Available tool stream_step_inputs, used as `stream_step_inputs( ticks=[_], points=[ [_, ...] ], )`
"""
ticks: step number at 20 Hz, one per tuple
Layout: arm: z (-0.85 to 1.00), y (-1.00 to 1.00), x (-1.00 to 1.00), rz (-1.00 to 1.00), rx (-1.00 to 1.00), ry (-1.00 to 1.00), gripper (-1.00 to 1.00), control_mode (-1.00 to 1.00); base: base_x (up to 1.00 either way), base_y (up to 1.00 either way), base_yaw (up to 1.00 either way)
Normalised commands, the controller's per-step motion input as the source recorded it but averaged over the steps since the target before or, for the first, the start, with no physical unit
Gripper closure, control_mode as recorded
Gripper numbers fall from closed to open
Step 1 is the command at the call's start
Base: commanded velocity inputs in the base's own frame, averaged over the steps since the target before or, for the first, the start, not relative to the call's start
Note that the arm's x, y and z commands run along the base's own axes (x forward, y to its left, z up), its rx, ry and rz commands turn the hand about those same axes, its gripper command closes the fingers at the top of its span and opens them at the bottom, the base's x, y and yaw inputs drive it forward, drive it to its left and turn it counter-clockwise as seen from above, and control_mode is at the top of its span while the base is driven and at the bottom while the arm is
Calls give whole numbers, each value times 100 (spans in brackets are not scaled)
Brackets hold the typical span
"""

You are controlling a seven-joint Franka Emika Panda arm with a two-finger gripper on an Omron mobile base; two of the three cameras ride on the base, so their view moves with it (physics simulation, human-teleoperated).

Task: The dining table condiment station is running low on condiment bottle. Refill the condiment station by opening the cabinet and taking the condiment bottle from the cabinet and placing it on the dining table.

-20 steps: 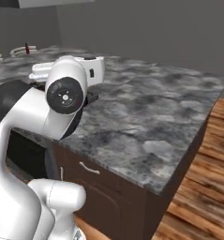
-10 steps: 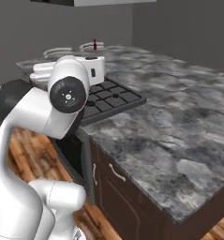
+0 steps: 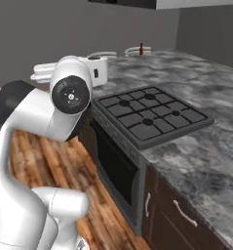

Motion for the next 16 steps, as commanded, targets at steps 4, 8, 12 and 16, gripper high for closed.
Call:
stream_step_inputs(
  ticks=[4,8,12,16],
  points=[
    [0,0,0,0,0,0,100,100,77,100,10],
    [0,0,0,0,0,0,100,100,98,100,2],
    [0,0,0,0,0,0,100,100,100,100,0],
    [0,0,0,0,0,0,100,100,100,100,0]
  ],
)
